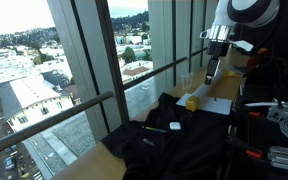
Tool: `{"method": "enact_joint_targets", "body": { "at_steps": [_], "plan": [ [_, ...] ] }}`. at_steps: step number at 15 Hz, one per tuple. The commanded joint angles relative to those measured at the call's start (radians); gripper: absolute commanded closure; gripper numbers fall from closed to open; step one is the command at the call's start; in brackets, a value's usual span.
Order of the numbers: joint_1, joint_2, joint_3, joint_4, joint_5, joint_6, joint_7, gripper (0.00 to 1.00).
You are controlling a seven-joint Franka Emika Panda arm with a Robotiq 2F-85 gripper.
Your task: Pull closed the zipper on the jumper
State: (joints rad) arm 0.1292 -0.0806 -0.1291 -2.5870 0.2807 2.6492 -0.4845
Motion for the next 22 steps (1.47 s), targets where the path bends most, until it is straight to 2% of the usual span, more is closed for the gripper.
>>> {"method": "enact_joint_targets", "body": {
  "at_steps": [1, 5, 8, 14, 22],
  "plan": [
    [-0.041, 0.193, 0.037, 0.127, 0.100, 0.043, -0.114, 0.00],
    [-0.099, 0.342, 0.124, 0.221, 0.011, 0.095, -0.062, 0.00],
    [-0.116, 0.423, 0.158, 0.263, -0.087, 0.139, -0.003, 0.00],
    [-0.110, 0.499, 0.161, 0.272, -0.263, 0.207, 0.132, 0.00],
    [-0.123, 0.561, 0.167, 0.292, -0.299, 0.237, 0.201, 0.00]
  ]
}}
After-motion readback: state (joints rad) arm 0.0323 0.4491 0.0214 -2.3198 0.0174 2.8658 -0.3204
